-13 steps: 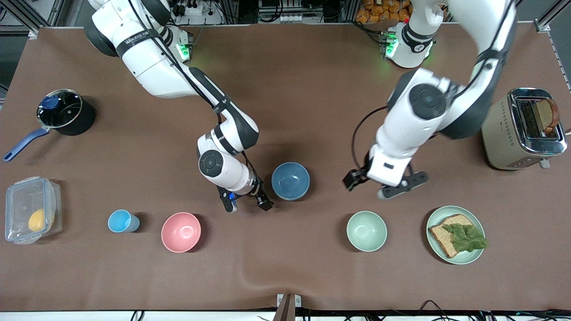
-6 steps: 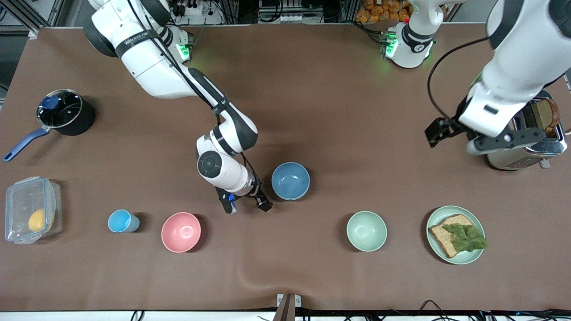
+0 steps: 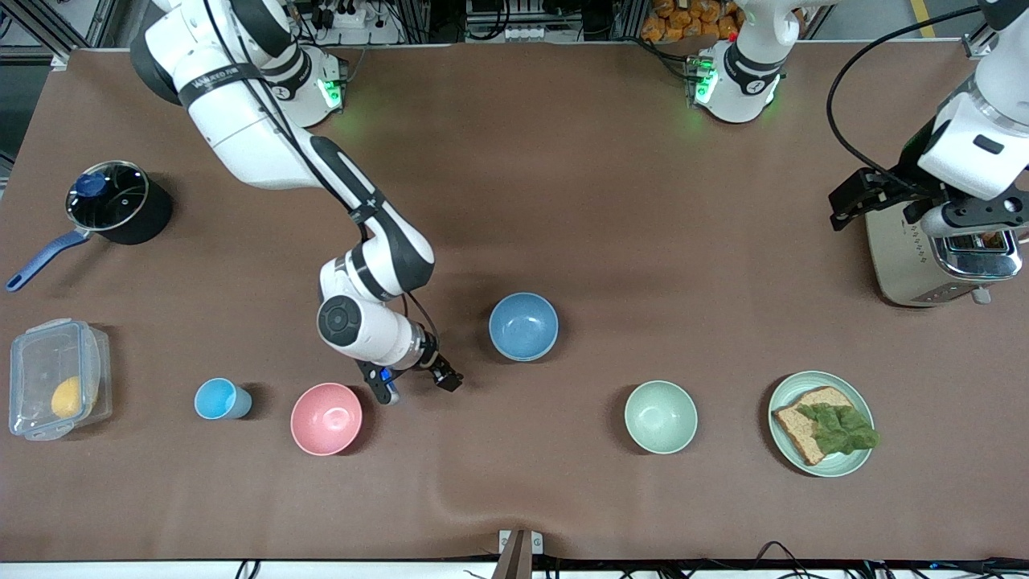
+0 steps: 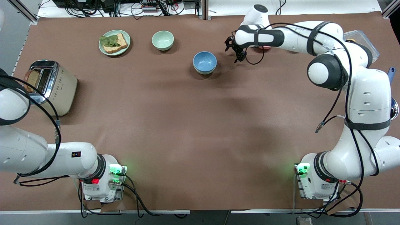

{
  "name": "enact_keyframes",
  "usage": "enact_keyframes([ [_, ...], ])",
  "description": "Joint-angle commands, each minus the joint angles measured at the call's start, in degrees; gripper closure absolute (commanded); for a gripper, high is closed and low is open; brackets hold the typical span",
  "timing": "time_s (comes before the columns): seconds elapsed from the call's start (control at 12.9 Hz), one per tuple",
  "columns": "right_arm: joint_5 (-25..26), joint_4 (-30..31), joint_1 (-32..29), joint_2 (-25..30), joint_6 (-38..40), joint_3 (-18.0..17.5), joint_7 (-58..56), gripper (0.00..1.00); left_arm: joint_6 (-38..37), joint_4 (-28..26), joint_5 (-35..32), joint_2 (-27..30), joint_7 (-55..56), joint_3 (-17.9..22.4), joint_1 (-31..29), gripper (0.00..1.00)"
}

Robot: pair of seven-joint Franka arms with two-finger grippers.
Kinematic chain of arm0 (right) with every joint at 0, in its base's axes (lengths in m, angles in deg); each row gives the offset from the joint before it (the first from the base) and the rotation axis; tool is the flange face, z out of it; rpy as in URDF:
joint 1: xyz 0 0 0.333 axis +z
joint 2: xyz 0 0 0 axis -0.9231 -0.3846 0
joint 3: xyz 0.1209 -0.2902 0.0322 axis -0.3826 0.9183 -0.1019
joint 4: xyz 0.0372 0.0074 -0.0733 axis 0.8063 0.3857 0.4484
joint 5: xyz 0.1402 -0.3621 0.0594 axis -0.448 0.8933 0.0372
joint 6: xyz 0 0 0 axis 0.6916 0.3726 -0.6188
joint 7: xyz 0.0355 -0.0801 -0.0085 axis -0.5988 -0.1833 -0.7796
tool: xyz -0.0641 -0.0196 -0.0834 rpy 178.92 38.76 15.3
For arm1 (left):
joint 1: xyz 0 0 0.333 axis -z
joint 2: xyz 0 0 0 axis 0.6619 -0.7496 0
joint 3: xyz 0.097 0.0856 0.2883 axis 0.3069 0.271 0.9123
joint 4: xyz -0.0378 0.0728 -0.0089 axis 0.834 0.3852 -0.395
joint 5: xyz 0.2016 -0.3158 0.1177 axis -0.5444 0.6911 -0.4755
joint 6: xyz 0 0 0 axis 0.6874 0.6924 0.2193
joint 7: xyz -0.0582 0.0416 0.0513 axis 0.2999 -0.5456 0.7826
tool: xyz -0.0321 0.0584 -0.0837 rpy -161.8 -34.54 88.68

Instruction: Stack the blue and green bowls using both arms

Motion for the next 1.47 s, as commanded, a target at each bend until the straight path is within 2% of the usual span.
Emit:
enact_keyframes([
  [0.0,-0.28,0.24,-6.08,4.36,7.75,-5.07,-6.65,0.0,-1.2,0.61,1.04,0.39,-0.79,1.14,1.04,0.0],
  [0.23,0.07,0.24,-13.91,10.24,15.66,-11.32,-12.19,0.0,-1.55,0.61,1.04,0.74,-1.84,1.94,1.66,0.0],
  [0.46,0.34,0.5,-20.94,18.67,25.51,-11.16,-29.81,0.0,-2.43,0.34,0.95,1.26,-2.29,2.11,1.57,0.0],
  [0.62,3.04,0.5,-26.39,23.16,30.7,-11.33,-40.46,0.0,-2.61,0.25,0.87,1.62,-2.72,2.37,1.66,0.0],
  [0.85,6.57,0.5,-29.56,29.49,38.52,-11.07,-51.04,0.0,-4.28,0.17,0.78,1.97,-5.52,2.99,1.75,0.0],
  [1.01,7.28,1.98,-30.1,34.76,40.82,-10.37,-56.91,0.0,-4.37,0.17,0.87,2.06,-7.21,3.17,1.75,0.0],
  [1.08,8.67,3.13,-27.58,37.48,40.92,-6.02,-59.47,0.0,-4.54,0.08,0.87,2.06,-7.03,3.17,1.75,0.0],
  [1.24,8.69,4.45,-16.18,41.79,40.92,9.08,-66.93,0.0,-5.68,0.08,1.04,2.14,-7.12,3.08,1.66,0.0],
  [1.39,8.34,6.29,-14.73,45.49,41.44,11.86,-68.2,0.0,-6.39,0.08,1.22,2.06,-6.77,2.55,1.4,0.0],
])
